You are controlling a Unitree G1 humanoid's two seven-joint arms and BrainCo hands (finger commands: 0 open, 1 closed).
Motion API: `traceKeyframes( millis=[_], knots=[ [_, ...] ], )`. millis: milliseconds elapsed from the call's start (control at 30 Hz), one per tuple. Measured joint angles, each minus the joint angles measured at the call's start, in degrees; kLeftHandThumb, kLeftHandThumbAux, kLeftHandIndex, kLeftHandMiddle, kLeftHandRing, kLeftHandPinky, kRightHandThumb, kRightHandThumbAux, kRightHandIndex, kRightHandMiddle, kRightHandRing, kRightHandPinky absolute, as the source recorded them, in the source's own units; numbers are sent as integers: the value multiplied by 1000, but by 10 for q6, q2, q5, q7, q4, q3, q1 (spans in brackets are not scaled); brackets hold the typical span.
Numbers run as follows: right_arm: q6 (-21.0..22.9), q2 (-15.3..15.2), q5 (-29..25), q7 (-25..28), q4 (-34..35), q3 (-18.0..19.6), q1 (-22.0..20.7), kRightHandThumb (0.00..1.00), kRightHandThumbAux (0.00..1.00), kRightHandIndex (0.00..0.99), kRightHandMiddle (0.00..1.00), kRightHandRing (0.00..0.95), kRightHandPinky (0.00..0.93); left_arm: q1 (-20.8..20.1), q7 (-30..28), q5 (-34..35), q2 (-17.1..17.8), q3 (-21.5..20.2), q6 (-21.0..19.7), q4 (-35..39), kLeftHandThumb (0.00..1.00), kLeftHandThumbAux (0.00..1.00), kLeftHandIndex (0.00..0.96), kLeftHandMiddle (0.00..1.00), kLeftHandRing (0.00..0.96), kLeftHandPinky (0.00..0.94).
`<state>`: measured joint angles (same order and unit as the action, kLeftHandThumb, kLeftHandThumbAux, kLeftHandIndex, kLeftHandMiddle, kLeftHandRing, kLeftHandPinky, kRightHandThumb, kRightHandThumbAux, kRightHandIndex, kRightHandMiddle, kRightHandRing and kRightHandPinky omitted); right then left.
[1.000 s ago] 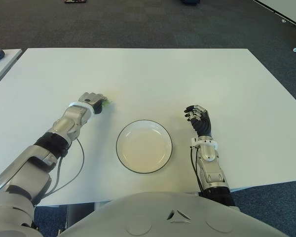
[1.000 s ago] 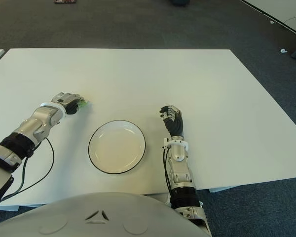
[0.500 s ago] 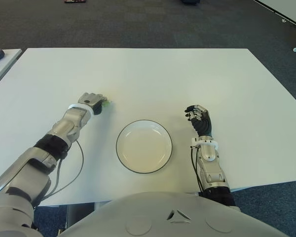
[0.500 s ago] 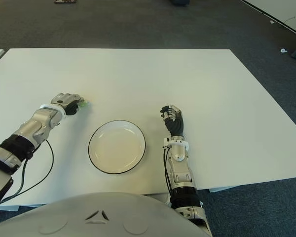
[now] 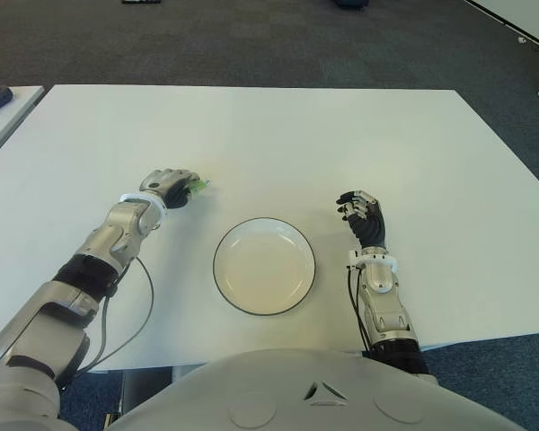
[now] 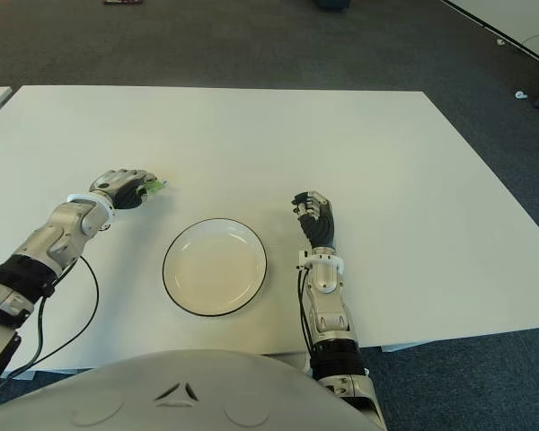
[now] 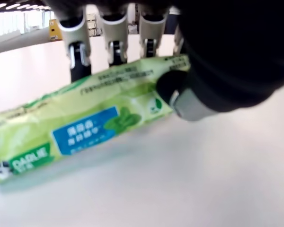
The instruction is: Put the toothpaste on the table into the plate.
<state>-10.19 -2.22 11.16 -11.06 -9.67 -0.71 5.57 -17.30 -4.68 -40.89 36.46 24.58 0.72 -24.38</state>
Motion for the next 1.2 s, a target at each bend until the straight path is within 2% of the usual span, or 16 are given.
traceKeyframes(
  millis=[267, 667, 933, 1200],
  knots=[
    [0, -1, -2, 1, -7, 0, -5, 706, 731, 426, 492, 511, 542, 1, -12, 78, -1, -53, 53, 25, 711, 714, 434, 785, 769, 737],
    [-10, -3, -3, 3, -22, 1, -14, 706, 731, 426, 508, 527, 549, 5, -84, 195, 2, -126, 122, 96, 711, 714, 436, 795, 782, 766],
    [-14, -4, -4, 6, -32, 2, -20, 705, 731, 426, 516, 529, 547, 13, -104, 220, -7, -144, 128, 179, 710, 715, 438, 803, 791, 784],
    [-15, -5, -3, 7, -35, 2, -22, 706, 730, 426, 509, 526, 546, 45, -134, 250, -27, -146, 123, 262, 712, 715, 440, 811, 802, 789]
  ],
)
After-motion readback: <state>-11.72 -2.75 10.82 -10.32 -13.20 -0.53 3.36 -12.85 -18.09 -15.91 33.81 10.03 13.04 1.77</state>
